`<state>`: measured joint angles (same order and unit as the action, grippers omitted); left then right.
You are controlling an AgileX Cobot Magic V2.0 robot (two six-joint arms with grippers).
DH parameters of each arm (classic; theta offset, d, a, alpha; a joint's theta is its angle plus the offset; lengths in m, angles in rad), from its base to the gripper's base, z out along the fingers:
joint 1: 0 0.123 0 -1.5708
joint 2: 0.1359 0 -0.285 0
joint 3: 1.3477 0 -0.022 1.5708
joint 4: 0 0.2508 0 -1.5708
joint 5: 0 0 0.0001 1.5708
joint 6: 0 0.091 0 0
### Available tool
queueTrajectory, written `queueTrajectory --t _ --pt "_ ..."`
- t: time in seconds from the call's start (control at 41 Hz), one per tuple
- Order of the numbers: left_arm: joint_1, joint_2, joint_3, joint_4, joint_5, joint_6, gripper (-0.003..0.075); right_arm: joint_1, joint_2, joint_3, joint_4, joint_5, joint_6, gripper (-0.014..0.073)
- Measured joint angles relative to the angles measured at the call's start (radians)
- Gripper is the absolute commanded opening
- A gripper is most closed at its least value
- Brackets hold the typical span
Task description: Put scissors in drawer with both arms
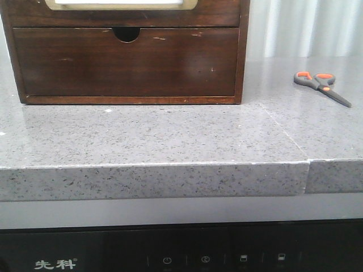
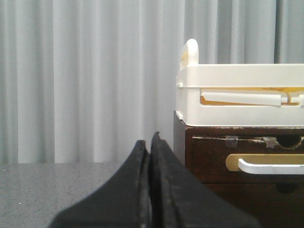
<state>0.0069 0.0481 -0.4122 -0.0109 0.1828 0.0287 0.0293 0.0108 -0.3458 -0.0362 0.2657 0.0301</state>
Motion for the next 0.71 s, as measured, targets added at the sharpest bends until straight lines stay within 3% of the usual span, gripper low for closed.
queueTrajectory --t 0.269,0.513,0.708 --pt "0.0 0.207 -0.238 0.0 0.288 0.0 -0.002 0.0 0.175 -0.246 0.0 0.276 0.0 -0.0057" --pt "0.0 0.315 -0.253 0.0 0.396 0.0 -0.002 0.0 0.335 -0.279 -0.002 0.45 0.0 -0.0057" --pt "0.0 0.34 -0.248 0.0 0.44 0.0 -0.002 0.0 0.424 -0.279 -0.023 0.482 0.0 -0.0057"
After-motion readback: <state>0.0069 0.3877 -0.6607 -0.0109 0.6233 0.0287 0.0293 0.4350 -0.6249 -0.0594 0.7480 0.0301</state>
